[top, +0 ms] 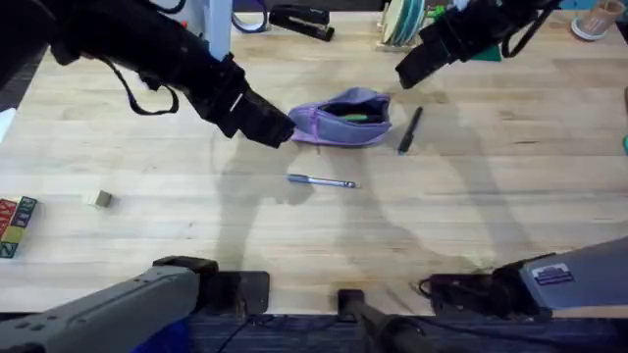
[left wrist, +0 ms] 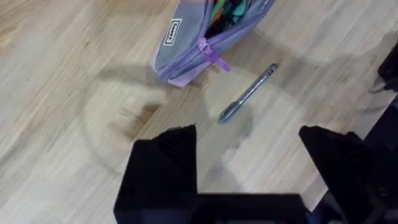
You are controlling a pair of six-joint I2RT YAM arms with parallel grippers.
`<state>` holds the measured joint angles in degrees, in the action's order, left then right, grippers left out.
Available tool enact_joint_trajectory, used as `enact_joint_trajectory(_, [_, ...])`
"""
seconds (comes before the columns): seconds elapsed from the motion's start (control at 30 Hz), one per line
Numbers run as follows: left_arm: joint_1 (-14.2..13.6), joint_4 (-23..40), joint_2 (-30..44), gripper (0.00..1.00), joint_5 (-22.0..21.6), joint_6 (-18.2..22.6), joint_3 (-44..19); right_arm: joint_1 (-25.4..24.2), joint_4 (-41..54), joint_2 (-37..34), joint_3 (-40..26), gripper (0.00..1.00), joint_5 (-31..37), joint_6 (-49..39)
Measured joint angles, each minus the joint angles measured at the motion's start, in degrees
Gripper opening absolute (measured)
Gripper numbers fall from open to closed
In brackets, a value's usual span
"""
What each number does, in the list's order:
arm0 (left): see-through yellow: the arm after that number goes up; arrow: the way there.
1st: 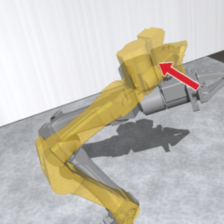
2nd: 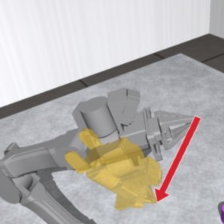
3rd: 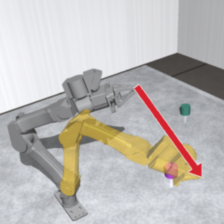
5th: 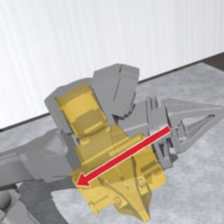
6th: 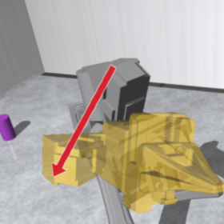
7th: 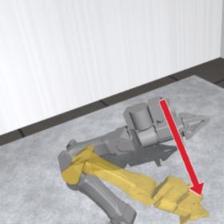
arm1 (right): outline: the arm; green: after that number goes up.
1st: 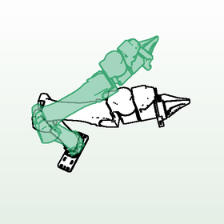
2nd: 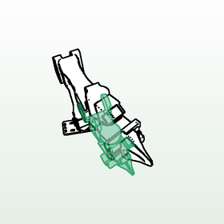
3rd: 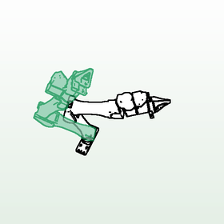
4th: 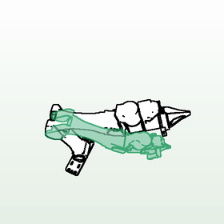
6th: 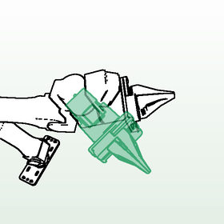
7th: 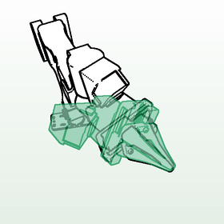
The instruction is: Unzip the bag, pick up the pens from the table one at a time and place them inside, then zip the bag closed.
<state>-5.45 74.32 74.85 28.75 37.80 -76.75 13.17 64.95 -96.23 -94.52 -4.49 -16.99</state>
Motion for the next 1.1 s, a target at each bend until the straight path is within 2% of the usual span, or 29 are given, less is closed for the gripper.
enact_joint_trajectory(0.43, [0.0,0.0,0.0,0.995,0.0,0.0,0.0,0.1,-0.2,0.0,0.0,0.995,-0.7,0.8])
enact_joint_trajectory(0.53, [0.0,0.0,0.0,0.994,0.0,0.0,0.0,0.1,-0.6,0.0,0.0,0.995,-0.5,3.7])
enact_joint_trajectory(0.67, [0.0,0.0,0.0,0.994,0.0,0.0,0.0,0.1,-0.3,0.0,0.0,0.995,3.8,14.2])
enact_joint_trajectory(0.8, [0.0,0.0,0.0,0.994,0.0,0.0,0.0,0.0,-0.1,0.0,0.0,0.996,7.4,28.4])
enact_joint_trajectory(1.0, [0.0,0.0,0.0,0.994,0.0,0.0,0.0,0.0,-0.1,0.0,0.0,0.995,9.1,50.0])
enact_joint_trajectory(1.1, [0.0,0.0,0.0,0.994,0.0,0.0,0.0,0.0,-0.3,0.0,0.0,0.996,9.4,58.1])
